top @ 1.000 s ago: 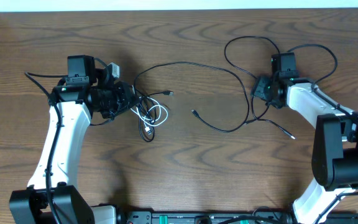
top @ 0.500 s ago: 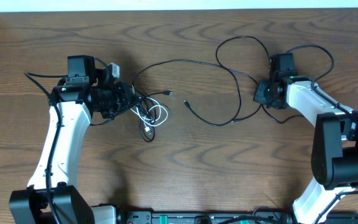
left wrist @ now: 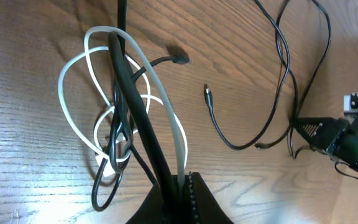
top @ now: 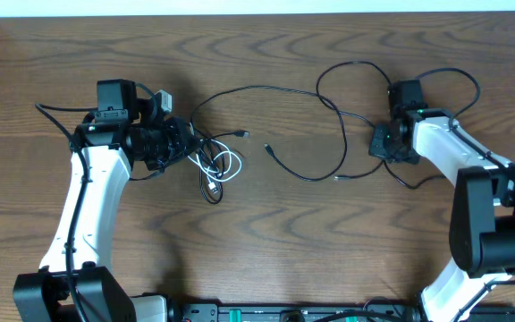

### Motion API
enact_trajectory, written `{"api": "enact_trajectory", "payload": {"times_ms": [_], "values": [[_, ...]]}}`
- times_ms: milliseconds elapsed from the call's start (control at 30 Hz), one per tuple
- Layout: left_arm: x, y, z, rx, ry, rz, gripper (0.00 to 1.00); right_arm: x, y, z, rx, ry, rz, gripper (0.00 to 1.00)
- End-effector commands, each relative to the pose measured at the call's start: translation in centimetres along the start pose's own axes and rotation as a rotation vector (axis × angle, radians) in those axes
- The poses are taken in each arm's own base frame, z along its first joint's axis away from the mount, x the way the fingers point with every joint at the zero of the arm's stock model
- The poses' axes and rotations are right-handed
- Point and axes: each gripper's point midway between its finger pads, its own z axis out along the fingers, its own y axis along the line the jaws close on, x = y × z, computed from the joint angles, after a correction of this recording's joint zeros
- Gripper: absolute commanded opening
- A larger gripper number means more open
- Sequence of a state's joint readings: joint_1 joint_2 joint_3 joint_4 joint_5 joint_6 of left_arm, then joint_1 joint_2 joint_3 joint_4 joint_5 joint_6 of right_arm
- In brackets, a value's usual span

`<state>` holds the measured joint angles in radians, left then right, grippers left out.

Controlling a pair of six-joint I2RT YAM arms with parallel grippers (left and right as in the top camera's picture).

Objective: Untangle cables

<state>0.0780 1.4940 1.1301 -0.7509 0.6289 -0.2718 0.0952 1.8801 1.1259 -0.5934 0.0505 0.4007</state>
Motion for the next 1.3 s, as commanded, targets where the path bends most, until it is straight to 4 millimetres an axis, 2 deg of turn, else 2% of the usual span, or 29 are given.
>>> {"api": "enact_trajectory", "payload": {"times_ms": [0, 200, 333, 400, 500, 700, 767, 833, 867, 933, 1033, 1100, 1133, 1267], "values": [[-0.7, -0.7, -0.6, 0.008, -0.025, 0.034, 0.07, -2.4, -2.1, -3.7, 0.084, -0.138, 0.021, 0.01], [-0.7, -0.7, -0.6, 0.008, -0.025, 0.034, 0.08, -6.3, -7.6, -12.9, 0.252, -0.43, 0.181, 0.01], [-0.7, -0.7, -0.6, 0.008, -0.025, 0.034, 0.07, -7.2, -12.3, -18.2, 0.361, -0.577, 0.297, 0.01], [-0.7, -0.7, -0.6, 0.008, -0.025, 0.034, 0.07, -7.2, -14.8, -20.1, 0.408, -0.622, 0.359, 0.01], [-0.7, -0.7, -0.6, 0.008, -0.024, 0.034, 0.07, -6.7, -18.4, -21.8, 0.465, -0.649, 0.44, 0.01], [-0.6, -1.0, -0.6, 0.025, -0.018, 0.034, 0.08, -5.4, -25.5, -24.0, 0.594, -0.666, 0.618, 0.01], [-0.6, -1.0, -0.6, 0.025, -0.018, 0.034, 0.08, -5.0, -27.4, -24.6, 0.618, -0.671, 0.668, 0.01], [-0.6, -1.0, -0.6, 0.025, -0.018, 0.034, 0.07, -4.9, -28.3, -24.6, 0.599, -0.672, 0.695, 0.01], [-0.6, -1.0, -0.6, 0.025, -0.018, 0.034, 0.08, -5.1, -28.1, -24.2, 0.549, -0.663, 0.693, 0.01], [-0.6, -1.0, -0.6, 0.025, -0.019, 0.035, 0.07, -6.0, -26.2, -22.7, 0.383, -0.625, 0.623, 0.01], [-0.6, -1.0, -0.6, 0.025, -0.019, 0.035, 0.07, -6.9, -20.7, -20.2, 0.065, -0.535, 0.483, 0.05], [-0.6, -1.0, -0.6, 0.025, -0.019, 0.035, 0.08, -5.4, -17.0, -18.4, -0.097, -0.404, 0.438, 0.13], [-0.6, -1.0, -0.6, 0.025, -0.019, 0.035, 0.07, -4.4, -15.9, -17.6, -0.125, -0.342, 0.431, 0.17], [-0.6, -1.0, -0.6, 0.025, -0.017, 0.034, 0.07, 0.4, -13.7, -14.5, -0.084, -0.092, 0.409, 0.25]]}}
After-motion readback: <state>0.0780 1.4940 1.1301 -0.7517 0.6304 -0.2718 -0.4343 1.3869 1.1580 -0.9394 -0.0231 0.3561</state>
